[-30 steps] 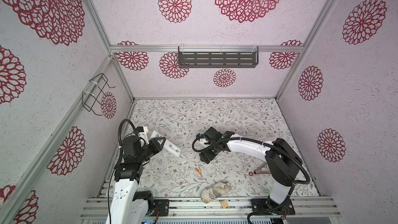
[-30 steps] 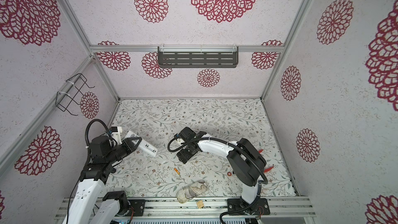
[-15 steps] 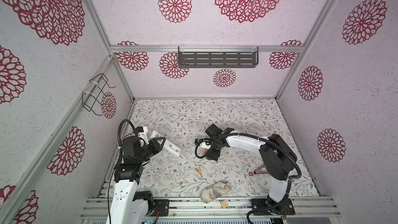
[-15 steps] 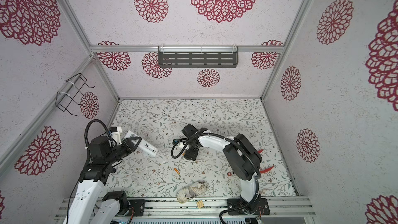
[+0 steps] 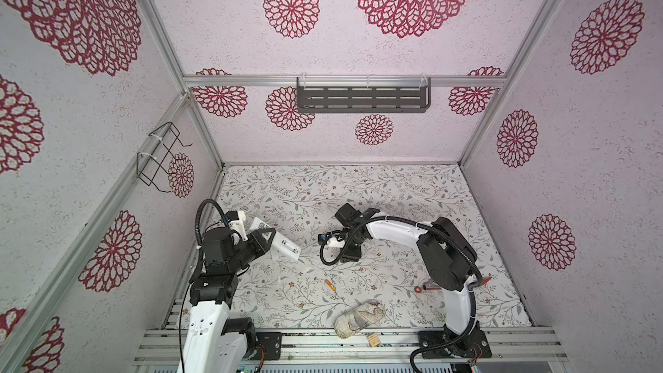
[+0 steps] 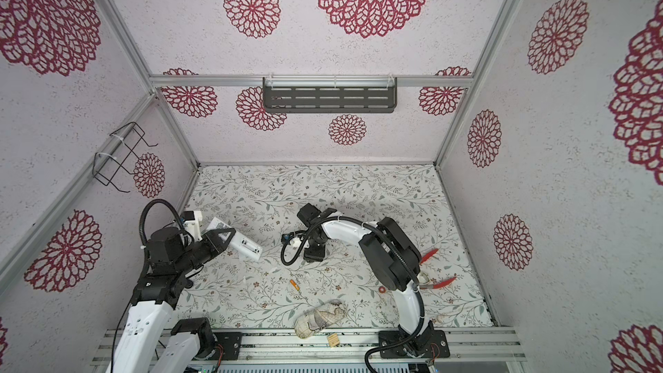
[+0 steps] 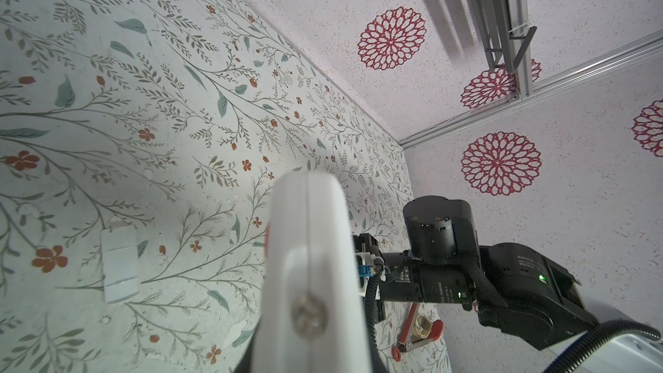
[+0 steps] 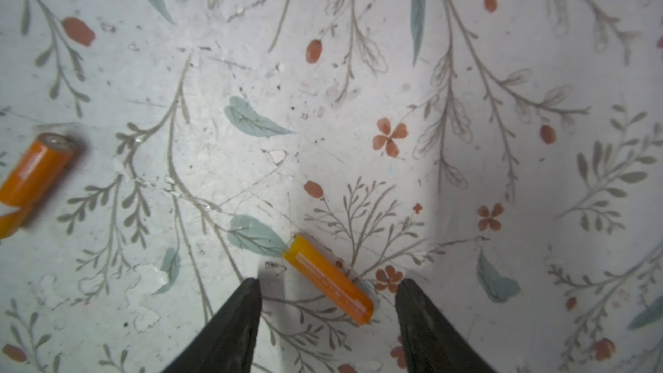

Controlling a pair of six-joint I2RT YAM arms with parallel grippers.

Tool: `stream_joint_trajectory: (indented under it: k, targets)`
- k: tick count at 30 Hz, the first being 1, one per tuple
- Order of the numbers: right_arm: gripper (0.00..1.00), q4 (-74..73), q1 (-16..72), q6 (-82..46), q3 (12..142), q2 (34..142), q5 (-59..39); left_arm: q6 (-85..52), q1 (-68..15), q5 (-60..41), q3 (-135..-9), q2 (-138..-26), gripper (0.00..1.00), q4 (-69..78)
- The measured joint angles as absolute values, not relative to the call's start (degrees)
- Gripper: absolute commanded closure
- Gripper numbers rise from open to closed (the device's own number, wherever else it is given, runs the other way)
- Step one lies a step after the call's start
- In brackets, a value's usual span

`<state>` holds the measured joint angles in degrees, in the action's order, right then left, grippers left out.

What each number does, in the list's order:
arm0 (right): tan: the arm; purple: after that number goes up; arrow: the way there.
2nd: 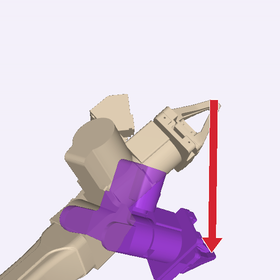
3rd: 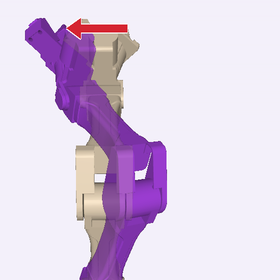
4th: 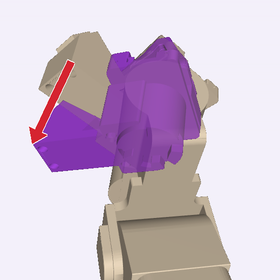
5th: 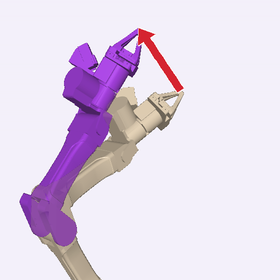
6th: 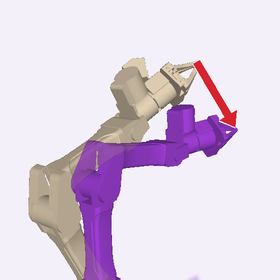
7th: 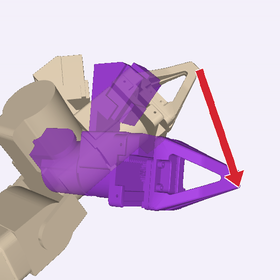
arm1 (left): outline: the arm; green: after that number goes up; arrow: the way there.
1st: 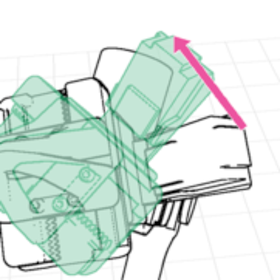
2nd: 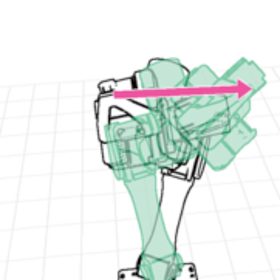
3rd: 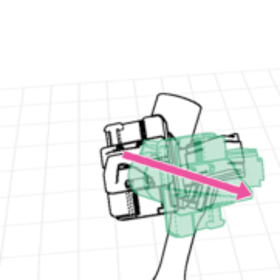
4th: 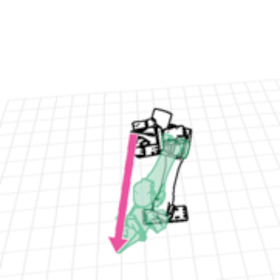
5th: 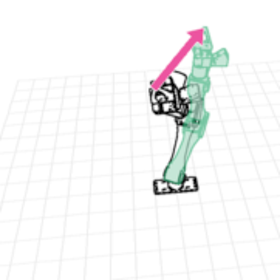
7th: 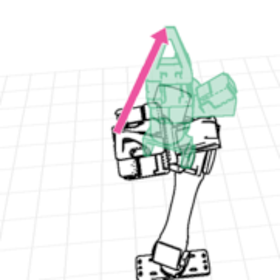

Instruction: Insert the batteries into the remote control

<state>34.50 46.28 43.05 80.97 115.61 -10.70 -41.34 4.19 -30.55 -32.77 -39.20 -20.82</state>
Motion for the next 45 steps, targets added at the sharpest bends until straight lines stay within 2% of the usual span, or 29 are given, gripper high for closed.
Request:
stream_joint_trajectory:
  k: [7, 13, 21, 26, 31, 35, 38, 45]
  targets:
    - [0.63, 34.8, 47.1, 42.9, 81.4, 115.9, -10.8, -41.3, 4.2, -30.5, -32.8, -39.2, 1.0, -20.8]
    - [0.72, 34.3, 47.4, 41.4, 81.0, 115.8, -10.7, -41.3, 4.2, -30.5, -32.8, -39.0, 1.0, -20.8]
    - [0.76, 28.6, 47.5, 33.1, 73.7, 111.3, -9.1, -41.3, 4.2, -30.6, -32.8, -38.9, 1.0, -20.8]
    - [0.8, 25.0, 47.4, 20.9, 68.0, 107.5, -5.8, -41.3, 4.2, -30.7, -32.8, -38.9, 1.0, -20.8]
    - [0.81, 18.8, 47.5, 11.8, 60.5, 102.9, -5.8, -41.3, 4.2, -30.8, -32.8, -39.0, 1.0, -20.6]
    - [0.73, 16.0, 47.7, 8.7, 56.2, 99.9, -5.9, -41.3, 4.2, -31.0, -32.8, -39.0, 1.0, -20.5]
    - [0.63, 15.6, 48.0, 8.5, 55.7, 99.5, -6.2, -41.3, 4.2, -31.0, -32.8, -39.0, 1.0, -20.5]
    - [0.6, 16.5, 48.9, 12.8, 57.8, 101.1, -5.8, -41.4, 4.2, -31.0, -32.8, -39.0, 1.0, -20.5]
